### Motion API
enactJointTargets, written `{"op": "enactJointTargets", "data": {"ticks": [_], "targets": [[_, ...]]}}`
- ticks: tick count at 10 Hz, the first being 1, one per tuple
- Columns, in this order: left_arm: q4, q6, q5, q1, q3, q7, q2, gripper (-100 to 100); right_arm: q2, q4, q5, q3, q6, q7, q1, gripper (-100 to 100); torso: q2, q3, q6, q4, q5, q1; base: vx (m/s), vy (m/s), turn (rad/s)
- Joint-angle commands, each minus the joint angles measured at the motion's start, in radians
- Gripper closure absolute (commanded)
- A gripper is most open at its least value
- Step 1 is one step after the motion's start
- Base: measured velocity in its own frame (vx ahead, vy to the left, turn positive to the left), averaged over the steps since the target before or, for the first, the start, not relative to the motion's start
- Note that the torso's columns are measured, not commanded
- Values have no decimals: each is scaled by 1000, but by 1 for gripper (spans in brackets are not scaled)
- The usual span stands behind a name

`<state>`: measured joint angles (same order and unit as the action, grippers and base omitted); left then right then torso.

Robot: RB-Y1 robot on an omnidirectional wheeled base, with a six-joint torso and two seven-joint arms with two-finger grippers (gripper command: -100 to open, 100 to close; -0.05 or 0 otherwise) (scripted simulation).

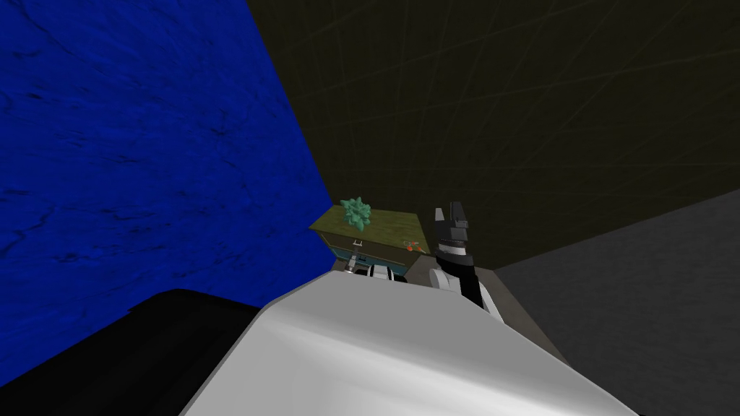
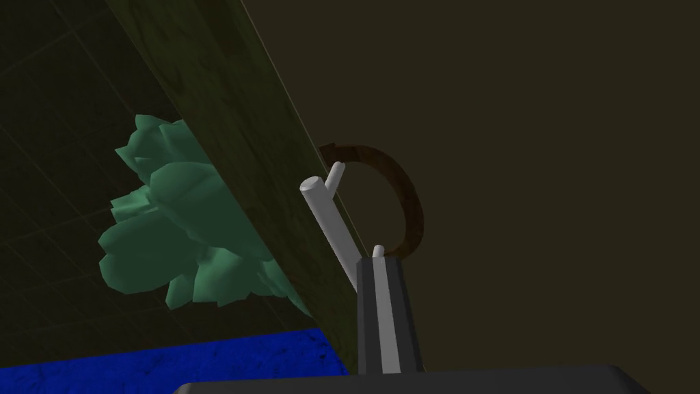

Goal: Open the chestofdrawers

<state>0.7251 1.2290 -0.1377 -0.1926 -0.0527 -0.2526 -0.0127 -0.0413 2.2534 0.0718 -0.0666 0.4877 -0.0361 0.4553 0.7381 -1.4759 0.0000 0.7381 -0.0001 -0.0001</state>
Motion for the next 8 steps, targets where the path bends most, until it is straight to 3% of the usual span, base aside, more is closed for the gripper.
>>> {"op": "enactJointTargets", "data": {"ticks": [1, 6, 8], "targets": [[1, 0, 0, 1, 0, 0, -32, -100, 0, 0, 0, 0, 0, 0, 0, 0, 1, 0, 0, 0, 0, 0, 0, 0, 0], [14, -30, 1, 19, 3, 1, -126, -100, 0, 0, 0, 0, 0, 0, 0, 0, 0, 0, 0, 0, 0, 0, -16, -9, 6], [32, -69, 2, 44, 6, 2, -108, -100, 0, 0, 0, 0, 0, 0, 0, 0, 2, 1, 0, 0, 0, -1, -61, -33, 22]]}}
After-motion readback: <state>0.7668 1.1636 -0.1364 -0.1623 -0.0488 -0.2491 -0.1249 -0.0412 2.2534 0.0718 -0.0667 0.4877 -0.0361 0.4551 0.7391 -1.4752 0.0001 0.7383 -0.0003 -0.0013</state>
